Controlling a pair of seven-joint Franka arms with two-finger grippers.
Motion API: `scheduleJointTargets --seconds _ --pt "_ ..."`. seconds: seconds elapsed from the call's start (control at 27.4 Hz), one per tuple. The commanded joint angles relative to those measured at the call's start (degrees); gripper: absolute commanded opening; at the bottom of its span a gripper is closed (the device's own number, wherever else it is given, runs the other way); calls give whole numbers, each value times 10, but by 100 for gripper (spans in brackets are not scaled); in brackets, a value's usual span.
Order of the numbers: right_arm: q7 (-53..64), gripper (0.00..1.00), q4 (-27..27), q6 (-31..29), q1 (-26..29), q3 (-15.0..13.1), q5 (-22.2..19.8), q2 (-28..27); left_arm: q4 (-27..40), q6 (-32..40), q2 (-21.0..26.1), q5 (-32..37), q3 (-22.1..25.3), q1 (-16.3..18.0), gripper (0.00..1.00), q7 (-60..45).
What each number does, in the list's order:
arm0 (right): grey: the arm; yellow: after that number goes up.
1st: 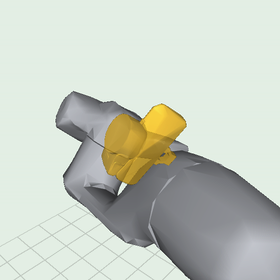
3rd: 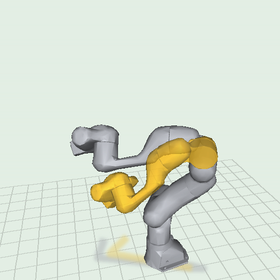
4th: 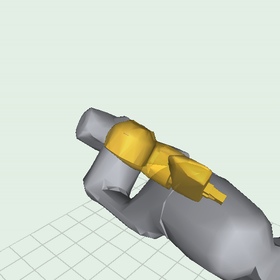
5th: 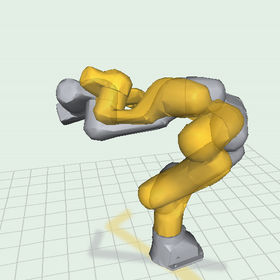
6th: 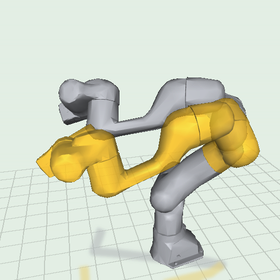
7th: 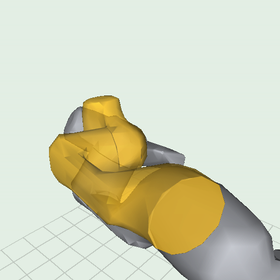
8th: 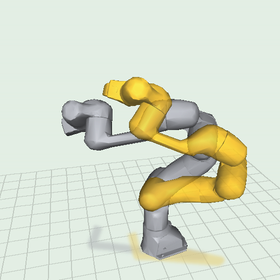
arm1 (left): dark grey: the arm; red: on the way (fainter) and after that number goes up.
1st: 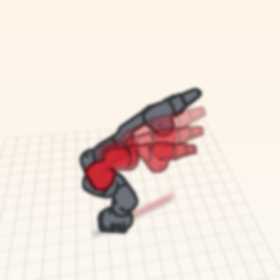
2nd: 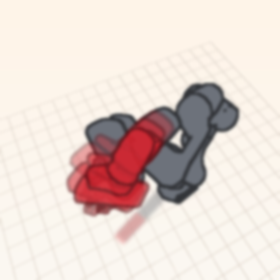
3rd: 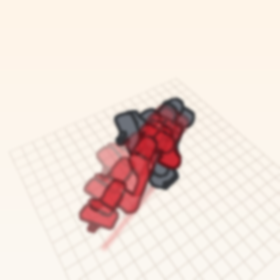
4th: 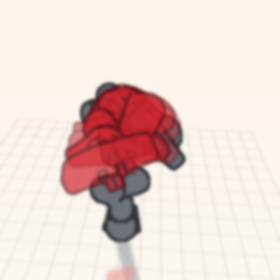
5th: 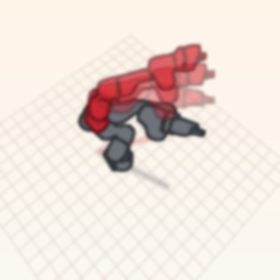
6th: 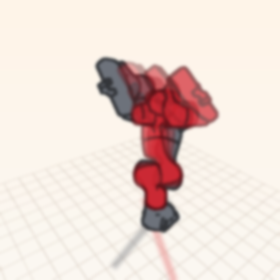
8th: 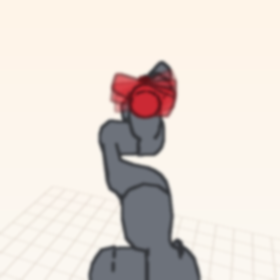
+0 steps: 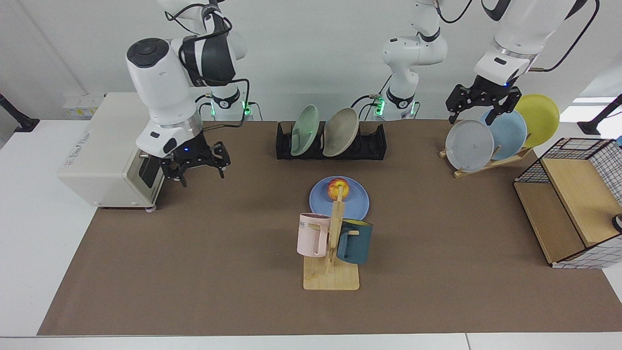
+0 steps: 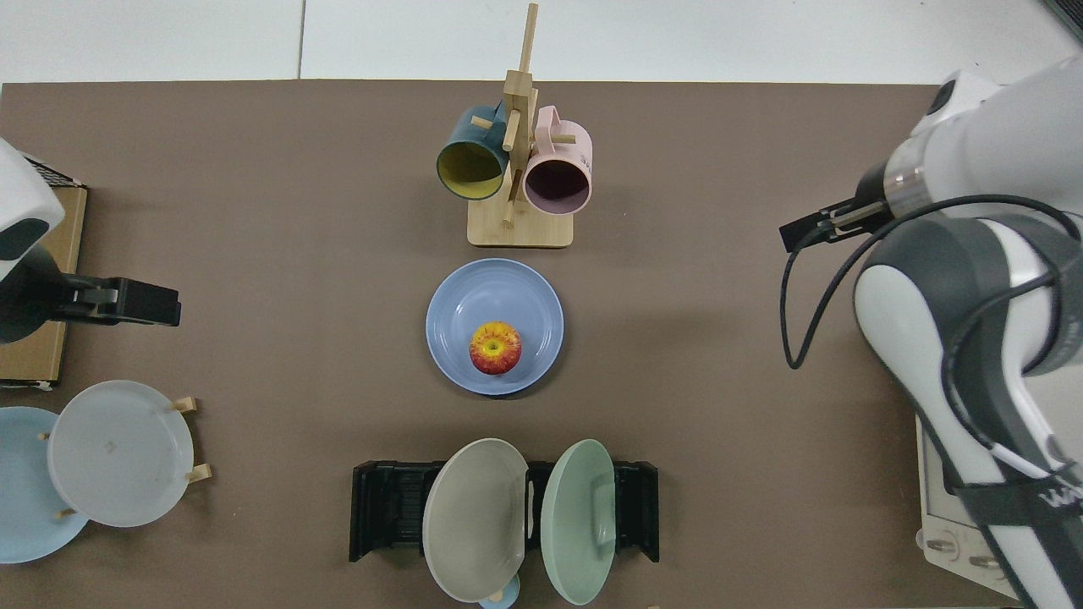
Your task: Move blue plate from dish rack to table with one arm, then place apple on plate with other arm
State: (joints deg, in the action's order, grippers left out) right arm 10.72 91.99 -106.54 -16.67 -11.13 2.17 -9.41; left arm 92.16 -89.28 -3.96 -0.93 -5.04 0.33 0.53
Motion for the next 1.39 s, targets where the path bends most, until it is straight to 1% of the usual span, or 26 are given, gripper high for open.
scheduleJointTargets --seconds 0.0,0.18,0.4,0.62,1.06,1.21,1.35 --pt "56 100 40 15 42 10 -7 45 -6 12 -3 10 -1 1 100 3" --pt "56 100 78 12 52 8 -8 80 -6 12 -3 10 -1 1 100 3" --pt "27 100 83 15 58 8 -8 88 -6 11 -3 10 -1 1 100 3" --pt "40 100 78 14 51 9 -27 84 -6 12 -3 10 -1 1 100 3" --pt "-3 100 71 13 50 10 -21 81 -7 11 -3 10 -1 1 100 3" --pt "-2 100 69 29 54 10 -18 85 -7 12 -3 10 -1 1 100 3" --pt "3 100 55 42 59 9 -13 85 -7 11 -3 10 -1 1 100 3"
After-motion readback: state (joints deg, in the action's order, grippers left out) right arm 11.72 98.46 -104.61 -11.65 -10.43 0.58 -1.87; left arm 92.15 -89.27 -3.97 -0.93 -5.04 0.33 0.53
